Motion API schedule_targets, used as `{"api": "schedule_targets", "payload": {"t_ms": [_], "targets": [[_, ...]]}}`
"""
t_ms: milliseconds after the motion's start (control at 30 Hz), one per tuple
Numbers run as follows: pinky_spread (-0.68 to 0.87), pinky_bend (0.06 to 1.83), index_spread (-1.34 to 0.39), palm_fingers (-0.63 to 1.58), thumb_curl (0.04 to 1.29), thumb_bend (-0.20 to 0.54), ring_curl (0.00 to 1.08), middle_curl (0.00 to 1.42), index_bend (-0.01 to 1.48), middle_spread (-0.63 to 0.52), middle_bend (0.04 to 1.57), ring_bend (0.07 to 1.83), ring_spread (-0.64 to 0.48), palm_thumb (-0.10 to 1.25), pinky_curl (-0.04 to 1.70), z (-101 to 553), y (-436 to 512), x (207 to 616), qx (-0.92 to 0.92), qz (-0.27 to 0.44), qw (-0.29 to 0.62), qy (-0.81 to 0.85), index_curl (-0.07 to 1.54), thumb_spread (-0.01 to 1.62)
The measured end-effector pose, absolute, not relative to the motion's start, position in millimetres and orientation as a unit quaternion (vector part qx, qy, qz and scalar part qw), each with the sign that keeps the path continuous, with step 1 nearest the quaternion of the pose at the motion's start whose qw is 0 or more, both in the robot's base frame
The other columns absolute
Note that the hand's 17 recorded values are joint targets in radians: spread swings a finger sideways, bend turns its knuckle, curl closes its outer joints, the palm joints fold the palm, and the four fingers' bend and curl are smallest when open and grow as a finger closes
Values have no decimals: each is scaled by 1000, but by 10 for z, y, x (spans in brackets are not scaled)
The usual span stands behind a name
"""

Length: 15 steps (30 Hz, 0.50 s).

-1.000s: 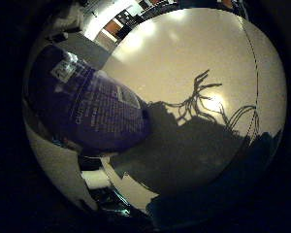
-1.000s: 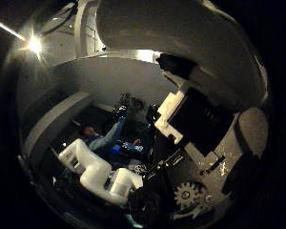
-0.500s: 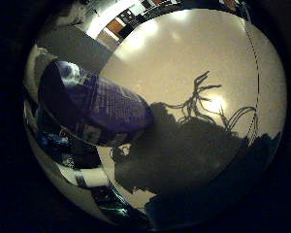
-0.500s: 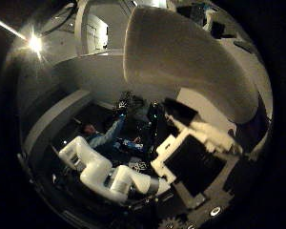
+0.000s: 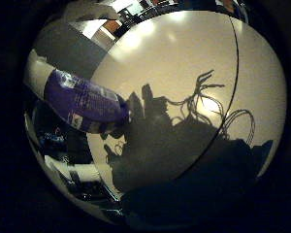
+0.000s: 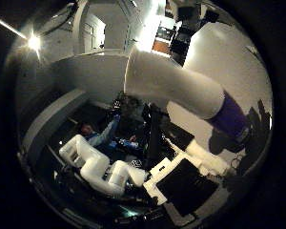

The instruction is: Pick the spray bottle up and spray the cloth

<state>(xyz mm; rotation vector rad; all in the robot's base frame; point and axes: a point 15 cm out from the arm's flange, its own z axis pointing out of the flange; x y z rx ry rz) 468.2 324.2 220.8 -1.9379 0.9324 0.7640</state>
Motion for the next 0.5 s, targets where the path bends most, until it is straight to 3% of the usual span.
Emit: {"api": "schedule_targets", "payload": {"t_ms": [500], "targets": [[333, 1011, -373, 264, 355, -26, 275, 363, 182, -73, 330, 677, -54, 723, 22, 2561, 2639, 4978, -762, 256, 443, 398, 357, 956]]}}
